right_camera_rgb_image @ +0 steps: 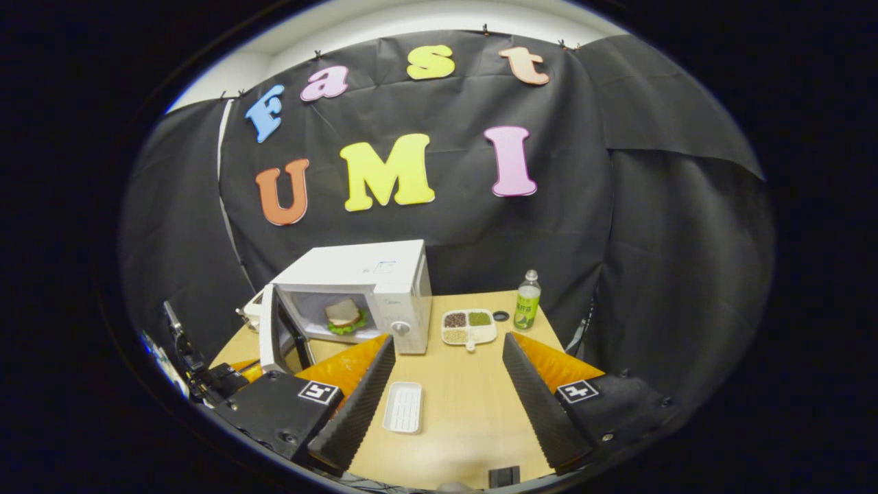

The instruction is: Open the microwave oven with the left hand, put the food in, and close the microwave oven.

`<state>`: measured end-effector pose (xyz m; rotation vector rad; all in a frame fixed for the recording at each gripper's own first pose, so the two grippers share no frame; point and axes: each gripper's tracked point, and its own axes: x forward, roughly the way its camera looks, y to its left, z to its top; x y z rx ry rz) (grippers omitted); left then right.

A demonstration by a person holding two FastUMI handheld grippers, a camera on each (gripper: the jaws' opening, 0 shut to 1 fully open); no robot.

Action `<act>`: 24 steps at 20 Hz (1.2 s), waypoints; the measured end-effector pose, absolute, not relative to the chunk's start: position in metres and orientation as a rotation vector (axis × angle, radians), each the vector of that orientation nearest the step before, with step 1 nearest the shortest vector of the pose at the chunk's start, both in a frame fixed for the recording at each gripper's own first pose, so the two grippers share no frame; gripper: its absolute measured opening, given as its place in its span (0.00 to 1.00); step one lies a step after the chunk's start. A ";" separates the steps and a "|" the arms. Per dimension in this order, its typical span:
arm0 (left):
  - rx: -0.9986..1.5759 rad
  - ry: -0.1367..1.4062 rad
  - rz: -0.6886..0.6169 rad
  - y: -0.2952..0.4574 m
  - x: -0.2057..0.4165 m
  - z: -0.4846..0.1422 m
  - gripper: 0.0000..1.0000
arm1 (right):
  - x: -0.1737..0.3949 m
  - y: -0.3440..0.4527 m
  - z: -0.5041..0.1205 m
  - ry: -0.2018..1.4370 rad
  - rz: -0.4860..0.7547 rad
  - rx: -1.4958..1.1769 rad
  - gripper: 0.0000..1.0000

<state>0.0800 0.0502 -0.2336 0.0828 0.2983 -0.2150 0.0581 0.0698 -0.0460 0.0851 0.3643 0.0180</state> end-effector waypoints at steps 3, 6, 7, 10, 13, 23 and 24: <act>0.085 0.294 -0.246 0.026 0.092 -0.229 0.00 | 0.064 0.060 -0.046 0.363 0.020 0.075 0.92; 0.092 0.284 -0.272 0.004 0.104 -0.225 0.00 | 0.070 0.053 -0.050 0.369 0.030 0.071 1.00; 0.097 0.281 -0.279 -0.003 0.109 -0.223 0.00 | 0.073 0.050 -0.050 0.369 0.031 0.068 1.00; 0.104 0.282 -0.292 -0.021 0.123 -0.222 0.00 | 0.082 0.042 -0.054 0.365 0.042 0.053 0.92; 0.109 0.277 -0.301 -0.039 0.138 -0.220 0.00 | 0.092 0.036 -0.055 0.354 0.056 0.028 0.92; 0.127 0.258 -0.316 -0.074 0.199 -0.220 0.00 | 0.114 0.017 -0.074 0.378 0.065 0.024 1.00; 0.124 0.255 -0.317 -0.077 0.205 -0.219 0.00 | 0.114 0.015 -0.075 0.379 0.062 0.024 0.92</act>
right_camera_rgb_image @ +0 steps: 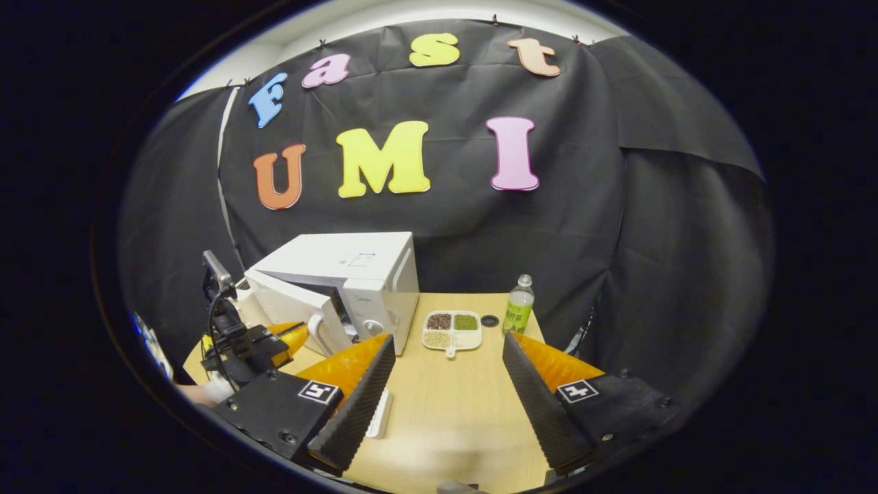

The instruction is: Open the microwave oven with the left hand, put the food in, and close the microwave oven.

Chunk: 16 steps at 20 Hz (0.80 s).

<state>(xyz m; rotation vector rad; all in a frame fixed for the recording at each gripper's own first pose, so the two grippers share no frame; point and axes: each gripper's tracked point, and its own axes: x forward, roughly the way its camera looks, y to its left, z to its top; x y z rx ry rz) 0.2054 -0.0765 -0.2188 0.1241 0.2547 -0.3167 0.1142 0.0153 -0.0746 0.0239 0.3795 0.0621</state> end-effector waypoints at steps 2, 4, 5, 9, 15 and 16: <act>0.123 0.255 -0.315 -0.079 0.217 -0.221 0.00 | 0.116 0.015 -0.074 0.376 0.061 0.025 0.92; 0.115 0.251 -0.308 -0.080 0.229 -0.222 0.00 | 0.117 0.013 -0.074 0.372 0.058 0.016 0.92; 0.107 0.253 -0.305 -0.081 0.232 -0.224 0.00 | 0.118 0.013 -0.074 0.371 0.057 0.014 0.92; 0.083 0.259 -0.291 -0.082 0.245 -0.228 0.00 | 0.121 0.011 -0.076 0.375 0.048 0.018 0.92; 0.048 0.256 -0.269 -0.081 0.262 -0.227 0.00 | 0.126 0.007 -0.079 0.381 0.031 0.020 0.92; 0.049 0.246 -0.273 -0.084 0.265 -0.226 0.00 | 0.127 0.008 -0.080 0.383 0.030 0.019 0.92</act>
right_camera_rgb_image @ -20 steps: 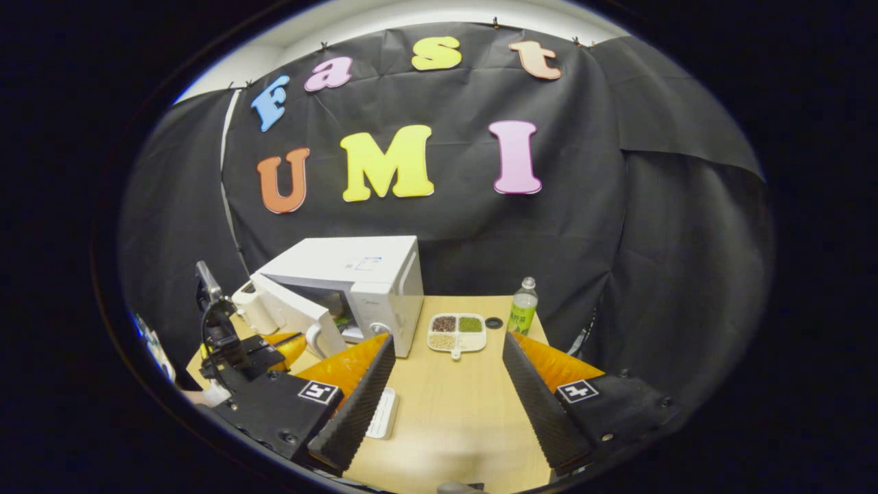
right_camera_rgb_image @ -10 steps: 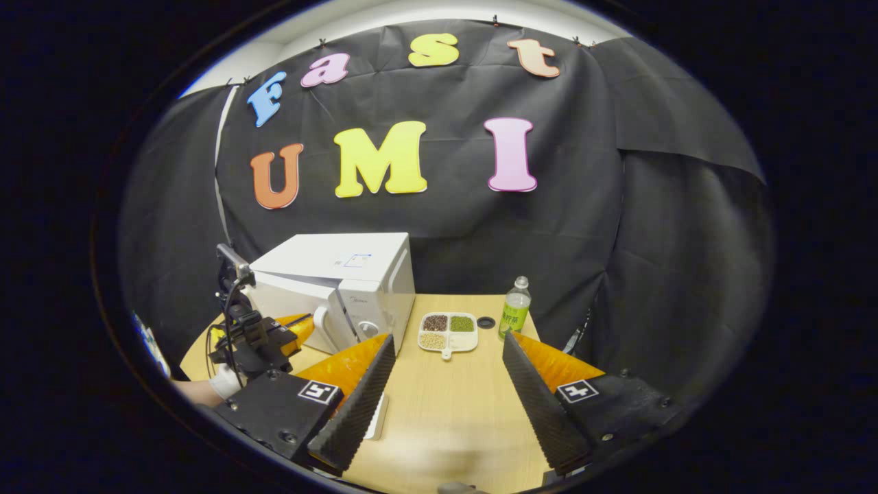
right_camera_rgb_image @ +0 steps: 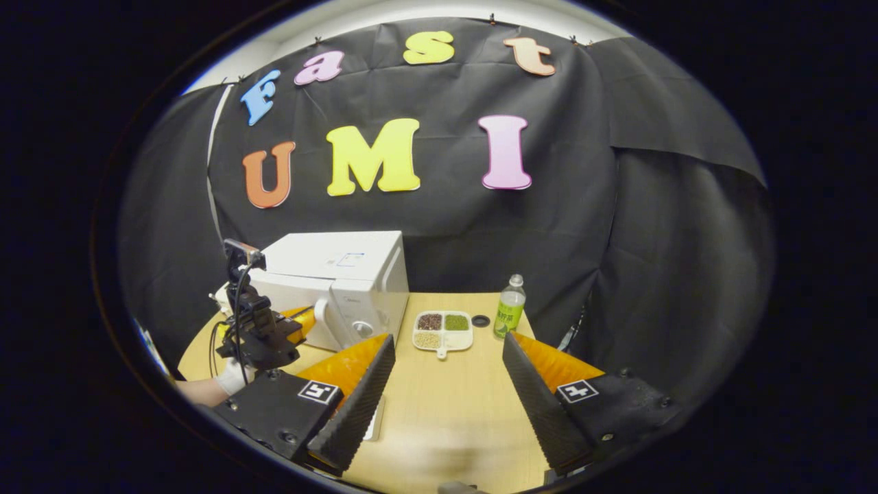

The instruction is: Open the microwave oven with the left hand, put the food in, and close the microwave oven.

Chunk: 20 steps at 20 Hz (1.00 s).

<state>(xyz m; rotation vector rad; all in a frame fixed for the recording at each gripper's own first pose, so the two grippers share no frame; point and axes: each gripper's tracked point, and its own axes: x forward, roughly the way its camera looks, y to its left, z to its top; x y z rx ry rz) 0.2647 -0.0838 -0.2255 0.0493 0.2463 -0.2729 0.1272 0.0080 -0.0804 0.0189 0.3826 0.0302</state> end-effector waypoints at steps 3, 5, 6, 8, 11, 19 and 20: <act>0.023 0.255 -0.270 -0.084 0.271 -0.228 0.00 | 0.131 0.011 -0.081 0.385 0.033 0.012 0.92; 0.043 0.254 -0.275 -0.086 0.270 -0.228 0.00 | 0.133 0.017 -0.081 0.387 0.041 0.018 0.92; 0.054 0.262 -0.270 -0.085 0.271 -0.230 0.00 | 0.132 0.020 -0.082 0.388 0.047 0.015 0.92; 0.051 0.256 -0.258 -0.079 0.267 -0.222 0.00 | 0.131 0.026 -0.079 0.377 0.058 0.004 0.92; 0.051 0.251 -0.242 -0.067 0.258 -0.211 0.00 | 0.131 0.039 -0.076 0.362 0.084 -0.010 1.00; 0.083 0.252 -0.222 -0.052 0.211 -0.185 0.96 | 0.115 0.071 -0.070 0.332 0.143 -0.004 0.92; 0.074 0.243 -0.228 -0.052 0.205 -0.179 0.96 | 0.112 0.073 -0.069 0.329 0.145 -0.005 0.92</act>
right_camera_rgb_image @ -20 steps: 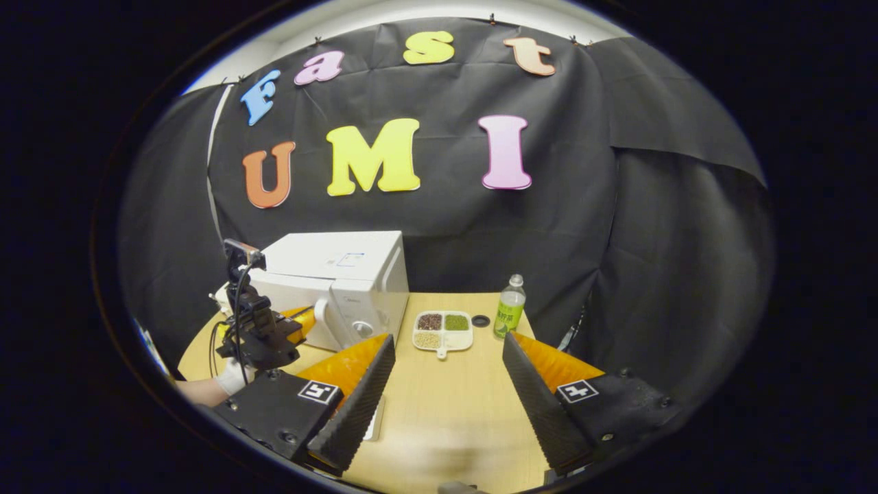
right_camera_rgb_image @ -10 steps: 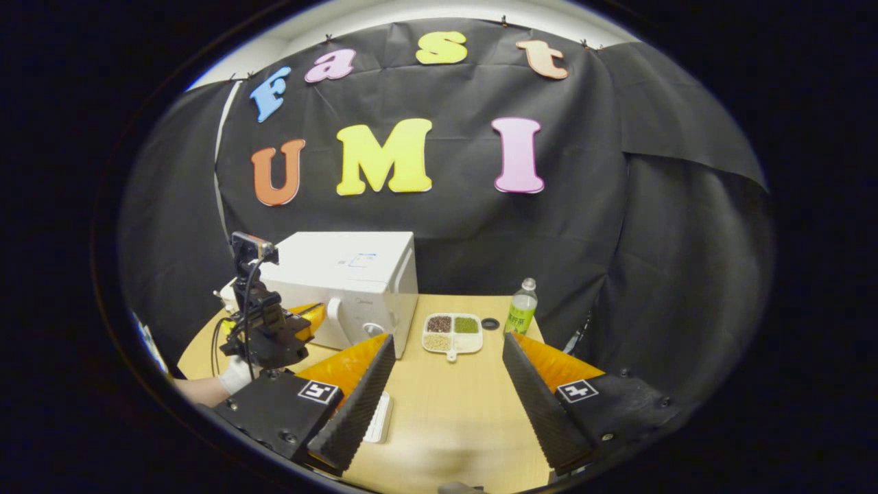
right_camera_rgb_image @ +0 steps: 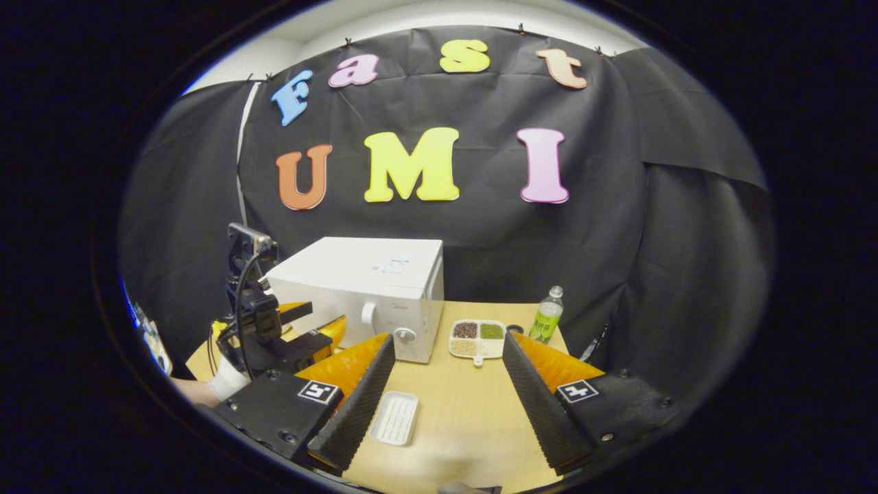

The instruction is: Open the microwave oven with the left hand, put the food in, and close the microwave oven.

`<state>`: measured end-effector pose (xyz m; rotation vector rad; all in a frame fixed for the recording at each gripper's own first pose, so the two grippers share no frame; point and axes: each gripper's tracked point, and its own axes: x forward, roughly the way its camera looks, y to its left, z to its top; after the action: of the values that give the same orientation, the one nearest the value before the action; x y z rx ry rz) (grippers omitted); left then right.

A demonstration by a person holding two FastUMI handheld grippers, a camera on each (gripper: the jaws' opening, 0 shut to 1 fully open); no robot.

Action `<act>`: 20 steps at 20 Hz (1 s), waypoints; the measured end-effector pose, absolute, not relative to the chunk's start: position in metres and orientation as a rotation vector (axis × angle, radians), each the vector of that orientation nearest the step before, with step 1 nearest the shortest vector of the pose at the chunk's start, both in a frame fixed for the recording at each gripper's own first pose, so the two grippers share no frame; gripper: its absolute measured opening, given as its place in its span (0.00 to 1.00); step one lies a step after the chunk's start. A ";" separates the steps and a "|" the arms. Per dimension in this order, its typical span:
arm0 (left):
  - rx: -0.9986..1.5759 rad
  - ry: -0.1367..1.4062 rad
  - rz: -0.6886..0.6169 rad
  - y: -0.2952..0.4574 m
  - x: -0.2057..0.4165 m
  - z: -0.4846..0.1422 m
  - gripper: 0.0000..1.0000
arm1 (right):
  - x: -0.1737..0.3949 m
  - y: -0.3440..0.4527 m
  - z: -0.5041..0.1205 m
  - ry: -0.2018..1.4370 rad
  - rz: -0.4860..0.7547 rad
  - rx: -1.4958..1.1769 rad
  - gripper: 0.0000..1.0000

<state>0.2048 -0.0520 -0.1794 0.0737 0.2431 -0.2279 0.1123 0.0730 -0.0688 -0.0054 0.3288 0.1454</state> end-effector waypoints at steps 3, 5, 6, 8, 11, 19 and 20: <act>0.064 0.222 -0.227 -0.046 0.180 -0.156 0.97 | 0.103 0.076 -0.065 0.302 0.143 -0.014 0.92; 0.052 0.198 -0.235 -0.042 0.162 -0.140 0.97 | 0.097 0.077 -0.064 0.284 0.139 -0.019 0.92; 0.055 0.191 -0.233 -0.039 0.150 -0.132 0.96 | 0.094 0.079 -0.065 0.279 0.137 -0.019 0.92; 0.070 0.181 -0.217 -0.027 0.131 -0.117 0.96 | 0.088 0.085 -0.064 0.269 0.140 -0.007 1.00; 0.076 0.134 -0.198 -0.008 0.105 -0.089 0.96 | 0.081 0.096 -0.060 0.245 0.141 0.008 0.92; 0.062 0.055 -0.120 0.048 0.046 -0.033 0.96 | 0.069 0.109 -0.045 0.173 0.119 0.021 1.00; 0.055 0.049 -0.111 0.055 0.039 -0.027 0.96 | 0.068 0.109 -0.041 0.162 0.114 0.027 1.00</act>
<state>0.0395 0.0551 -0.0269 0.0553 0.0486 -0.1106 0.0679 0.1094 -0.0414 0.0267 0.1622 0.1138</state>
